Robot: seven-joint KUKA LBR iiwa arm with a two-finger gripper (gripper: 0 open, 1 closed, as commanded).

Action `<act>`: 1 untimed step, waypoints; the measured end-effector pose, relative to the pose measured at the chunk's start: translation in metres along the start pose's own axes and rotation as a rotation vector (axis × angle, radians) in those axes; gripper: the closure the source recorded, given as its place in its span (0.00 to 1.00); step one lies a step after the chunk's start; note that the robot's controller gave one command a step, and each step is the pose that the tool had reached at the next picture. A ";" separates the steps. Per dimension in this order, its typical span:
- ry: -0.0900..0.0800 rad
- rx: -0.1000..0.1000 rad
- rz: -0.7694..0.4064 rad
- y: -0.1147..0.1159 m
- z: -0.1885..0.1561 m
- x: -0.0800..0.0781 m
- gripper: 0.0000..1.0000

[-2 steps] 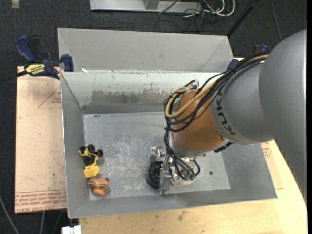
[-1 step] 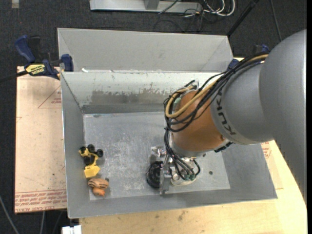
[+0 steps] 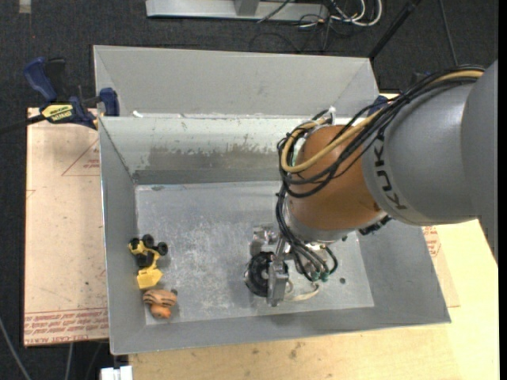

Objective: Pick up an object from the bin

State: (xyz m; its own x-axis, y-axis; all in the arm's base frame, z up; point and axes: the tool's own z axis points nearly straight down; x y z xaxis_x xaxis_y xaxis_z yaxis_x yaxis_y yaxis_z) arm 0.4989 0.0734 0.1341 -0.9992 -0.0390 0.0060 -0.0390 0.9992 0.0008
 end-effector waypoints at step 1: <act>-0.025 -0.001 -0.017 -0.027 0.008 -0.051 1.00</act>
Offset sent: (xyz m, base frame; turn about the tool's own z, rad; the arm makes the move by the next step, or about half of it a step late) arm -0.0037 -0.0112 0.1432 0.0217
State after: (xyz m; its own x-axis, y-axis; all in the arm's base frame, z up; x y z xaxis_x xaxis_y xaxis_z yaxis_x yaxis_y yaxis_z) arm 0.5505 0.0480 0.1261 -0.9982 -0.0563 -0.0194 -0.0564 0.9984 0.0020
